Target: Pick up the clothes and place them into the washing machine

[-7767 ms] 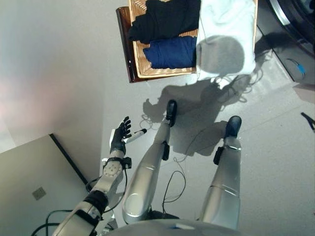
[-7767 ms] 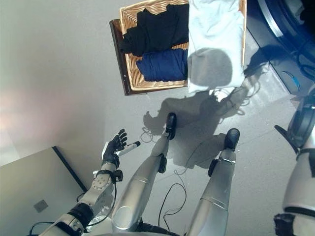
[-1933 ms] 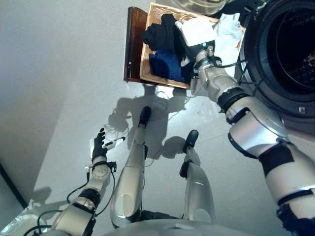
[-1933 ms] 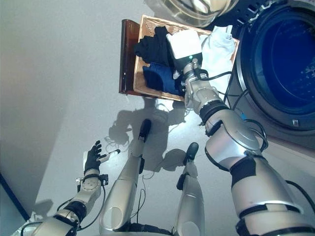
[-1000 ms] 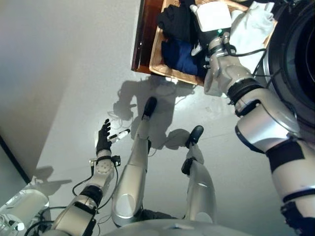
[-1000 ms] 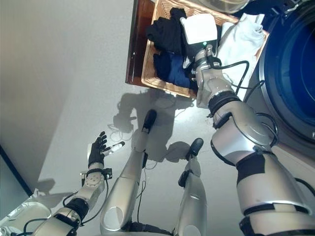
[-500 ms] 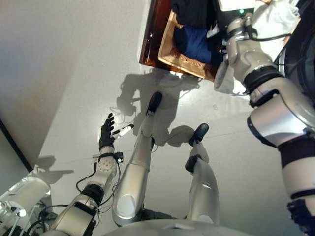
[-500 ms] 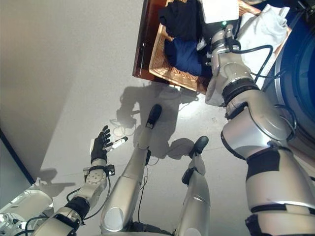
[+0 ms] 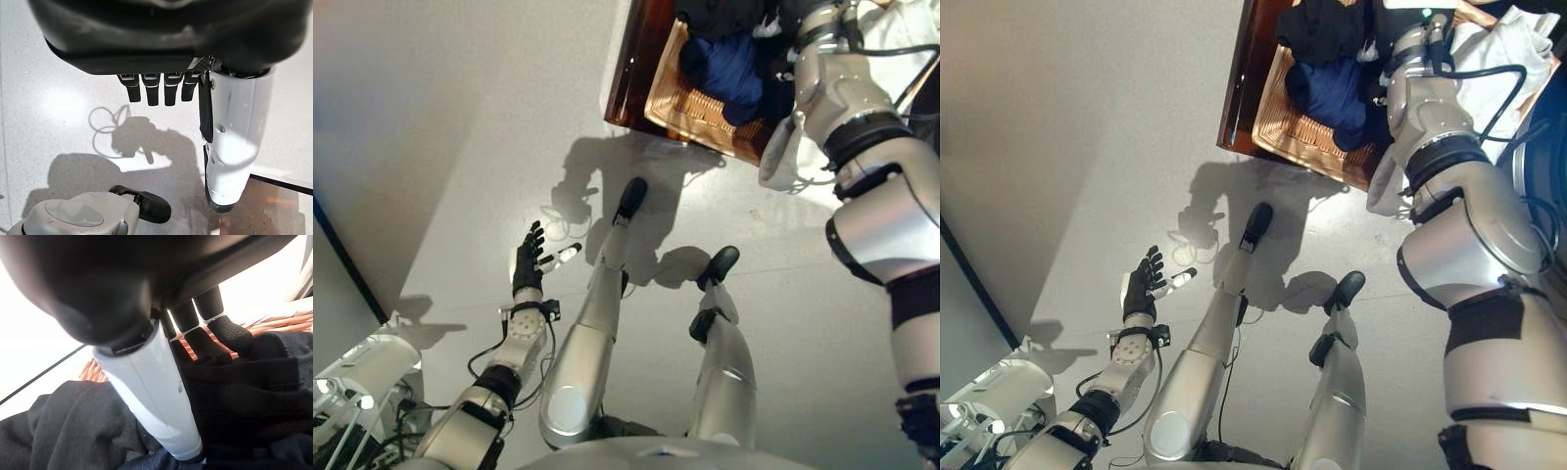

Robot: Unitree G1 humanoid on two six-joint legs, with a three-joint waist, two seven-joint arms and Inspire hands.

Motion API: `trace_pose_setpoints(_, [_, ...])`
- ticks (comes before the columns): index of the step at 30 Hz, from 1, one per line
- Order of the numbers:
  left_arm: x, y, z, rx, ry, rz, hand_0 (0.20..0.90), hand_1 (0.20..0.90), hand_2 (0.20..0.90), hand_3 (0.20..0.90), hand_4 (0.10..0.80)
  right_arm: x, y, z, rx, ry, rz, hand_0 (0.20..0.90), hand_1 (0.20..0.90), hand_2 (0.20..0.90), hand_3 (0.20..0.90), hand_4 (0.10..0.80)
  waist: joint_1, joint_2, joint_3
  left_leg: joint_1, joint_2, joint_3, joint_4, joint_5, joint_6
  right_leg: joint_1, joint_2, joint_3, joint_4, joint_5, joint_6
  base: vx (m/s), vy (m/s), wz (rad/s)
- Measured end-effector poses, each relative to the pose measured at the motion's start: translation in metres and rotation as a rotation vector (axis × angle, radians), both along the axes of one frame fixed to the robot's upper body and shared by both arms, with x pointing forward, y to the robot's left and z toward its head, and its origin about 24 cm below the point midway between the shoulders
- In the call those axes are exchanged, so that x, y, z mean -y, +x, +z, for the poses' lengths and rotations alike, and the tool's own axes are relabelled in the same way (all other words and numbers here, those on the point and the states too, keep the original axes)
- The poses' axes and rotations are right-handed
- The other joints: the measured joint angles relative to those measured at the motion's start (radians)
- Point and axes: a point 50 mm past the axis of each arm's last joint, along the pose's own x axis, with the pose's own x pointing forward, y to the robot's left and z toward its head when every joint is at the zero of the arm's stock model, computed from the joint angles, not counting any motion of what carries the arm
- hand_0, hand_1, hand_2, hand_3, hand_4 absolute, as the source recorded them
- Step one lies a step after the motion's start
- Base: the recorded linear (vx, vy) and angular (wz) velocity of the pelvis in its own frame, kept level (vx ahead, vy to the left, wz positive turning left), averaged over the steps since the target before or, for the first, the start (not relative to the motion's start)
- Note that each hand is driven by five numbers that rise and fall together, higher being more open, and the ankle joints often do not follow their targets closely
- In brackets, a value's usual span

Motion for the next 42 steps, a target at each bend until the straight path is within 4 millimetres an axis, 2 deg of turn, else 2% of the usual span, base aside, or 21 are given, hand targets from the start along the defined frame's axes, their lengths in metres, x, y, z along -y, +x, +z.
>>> trace_pose_setpoints(6, [-0.002,-0.002,-0.003,-0.016,0.006,0.007,0.900,0.900,0.900,0.900,0.800,0.002,0.002,-0.009,-0.040,0.011,-0.007,0.200,0.200,0.200,0.200,0.300,0.001,0.004,0.002,0.034,-0.002,0.007,0.005,0.000,0.000,0.036,-0.005,0.001,0.002,0.001,0.001,0.000,0.000,0.00])
trace_pose_setpoints(13, [-0.007,-0.006,-0.011,-0.057,0.021,0.021,0.900,0.900,0.900,0.900,0.800,-0.008,0.005,-0.019,-0.059,0.062,0.048,0.200,0.200,0.200,0.200,0.300,-0.004,0.005,0.002,0.096,0.000,0.022,0.002,-0.001,-0.001,0.088,-0.005,0.015,0.001,0.002,0.002,-0.003,-0.014,-0.04])
trace_pose_setpoints(21, [-0.014,-0.013,-0.022,-0.118,0.044,0.044,0.900,0.900,0.900,0.900,0.800,-0.030,0.009,-0.027,-0.062,0.197,0.143,0.200,0.200,0.200,0.200,0.300,-0.024,0.005,0.002,0.152,0.002,0.029,-0.003,-0.004,-0.003,0.141,-0.005,0.022,-0.003,0.003,0.001,-0.001,-0.006,-0.01])
trace_pose_setpoints(26, [-0.017,-0.018,-0.029,-0.154,0.057,0.056,0.900,0.900,0.900,0.900,0.800,-0.045,0.011,-0.040,-0.076,0.327,0.228,0.200,0.200,0.200,0.200,0.300,-0.027,0.004,0.002,0.210,0.008,0.051,-0.003,-0.009,0.010,0.196,-0.001,0.037,-0.020,0.011,0.000,-0.001,-0.014,-0.08])
trace_pose_setpoints(33, [-0.020,-0.023,-0.034,-0.184,0.064,0.065,0.900,0.900,0.900,0.900,0.800,-0.070,0.011,-0.052,-0.090,0.441,0.345,0.200,0.200,0.200,0.200,0.300,-0.055,0.004,0.002,0.250,0.017,0.063,-0.002,-0.017,0.012,0.228,0.011,0.051,-0.020,0.014,-0.009,-0.006,-0.018,-0.07])
trace_pose_setpoints(40, [-0.023,-0.026,-0.038,-0.210,0.067,0.064,0.900,0.900,0.900,0.900,0.800,-0.066,0.011,-0.062,-0.092,0.624,0.372,0.200,0.200,0.200,0.200,0.300,-0.060,0.003,0.002,0.268,0.018,0.082,0.000,-0.024,0.026,0.239,0.011,0.070,-0.026,0.019,-0.007,-0.011,-0.015,-0.07])
trace_pose_setpoints(42, [-0.025,-0.028,-0.041,-0.233,0.072,0.072,0.900,0.900,0.900,0.900,0.800,-0.066,0.012,-0.071,-0.104,0.685,0.375,0.200,0.200,0.200,0.200,0.300,-0.065,0.003,0.002,0.283,0.019,0.086,0.003,-0.024,0.036,0.260,0.012,0.072,-0.039,0.026,-0.003,-0.005,-0.012,-0.05])
